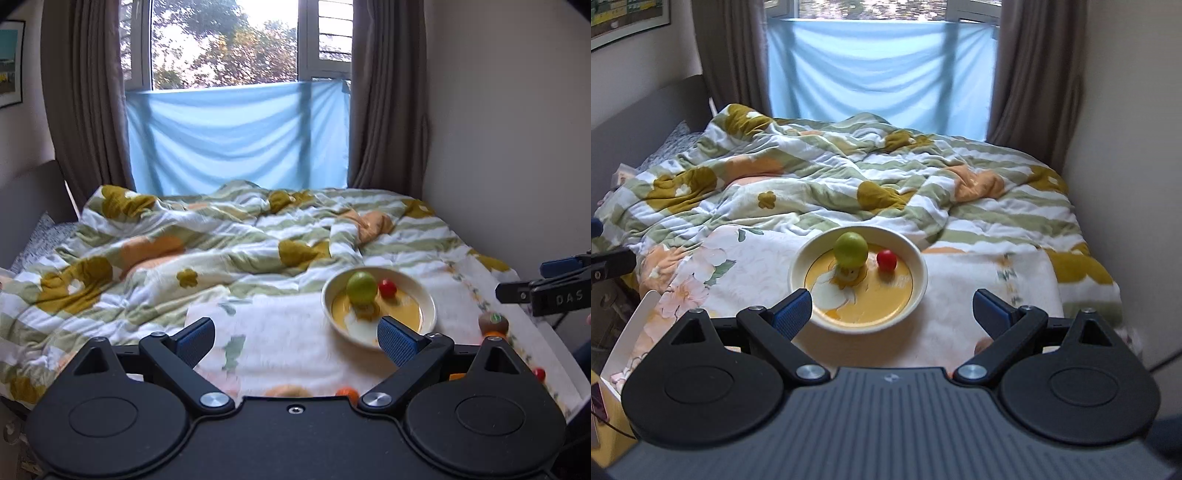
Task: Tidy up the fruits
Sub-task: 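Move both tools back to the fruits and grasp the brown apple with the left tool, then lift the brown apple with the left tool while the right tool grasps an orange mandarin, then carry the brown apple and mandarin over the white bowl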
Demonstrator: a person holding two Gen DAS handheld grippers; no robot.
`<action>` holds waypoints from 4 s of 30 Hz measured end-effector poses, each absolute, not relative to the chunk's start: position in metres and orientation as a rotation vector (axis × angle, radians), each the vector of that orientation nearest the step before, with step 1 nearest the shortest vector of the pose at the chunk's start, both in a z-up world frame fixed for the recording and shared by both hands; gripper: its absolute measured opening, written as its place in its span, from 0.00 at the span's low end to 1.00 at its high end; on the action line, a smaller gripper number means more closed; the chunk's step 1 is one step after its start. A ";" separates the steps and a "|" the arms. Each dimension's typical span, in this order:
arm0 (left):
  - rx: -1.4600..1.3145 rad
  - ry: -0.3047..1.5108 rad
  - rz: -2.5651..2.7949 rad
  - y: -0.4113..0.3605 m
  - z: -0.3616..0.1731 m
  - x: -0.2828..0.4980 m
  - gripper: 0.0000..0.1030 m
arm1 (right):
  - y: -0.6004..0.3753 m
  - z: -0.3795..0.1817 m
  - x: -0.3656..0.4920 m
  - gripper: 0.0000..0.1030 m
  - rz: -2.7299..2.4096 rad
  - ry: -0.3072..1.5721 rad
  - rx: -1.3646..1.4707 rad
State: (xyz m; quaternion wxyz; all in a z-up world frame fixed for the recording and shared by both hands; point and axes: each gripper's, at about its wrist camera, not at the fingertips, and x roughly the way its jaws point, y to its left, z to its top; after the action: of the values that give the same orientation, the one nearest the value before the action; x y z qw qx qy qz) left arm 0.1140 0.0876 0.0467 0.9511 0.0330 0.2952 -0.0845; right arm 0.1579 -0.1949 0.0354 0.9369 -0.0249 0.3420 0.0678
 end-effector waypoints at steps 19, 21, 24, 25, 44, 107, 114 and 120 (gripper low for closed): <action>0.269 0.668 -0.426 0.140 -0.061 0.130 0.94 | -0.107 -0.052 0.103 1.00 0.015 0.699 -0.019; 0.303 0.685 -0.449 0.140 -0.075 0.136 0.94 | -0.102 -0.068 0.103 1.00 0.017 0.714 -0.015; 0.339 0.735 -0.479 0.138 -0.094 0.146 0.92 | -0.096 -0.088 0.106 1.00 0.007 0.740 -0.023; 0.348 0.742 -0.488 0.139 -0.098 0.147 0.92 | -0.095 -0.094 0.107 1.00 0.004 0.748 -0.025; 0.494 0.724 -0.636 0.106 -0.124 0.176 0.75 | -0.087 -0.135 0.134 0.96 0.016 0.798 -0.032; 0.140 0.628 -0.183 0.027 0.023 0.135 0.75 | -0.177 -0.001 0.166 0.51 0.338 0.717 -0.094; 0.092 0.627 -0.150 -0.006 0.024 0.172 0.75 | -0.211 0.014 0.209 0.51 0.402 0.707 -0.130; 0.059 0.661 -0.136 -0.020 0.013 0.210 0.75 | -0.224 0.013 0.247 0.51 0.428 0.701 -0.142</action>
State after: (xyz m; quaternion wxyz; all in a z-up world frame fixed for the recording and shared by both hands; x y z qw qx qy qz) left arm 0.2102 -0.0204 0.0127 0.9433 0.0288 0.3240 -0.0666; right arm 0.2467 -0.2245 0.0129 0.9145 -0.0690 0.3402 0.2079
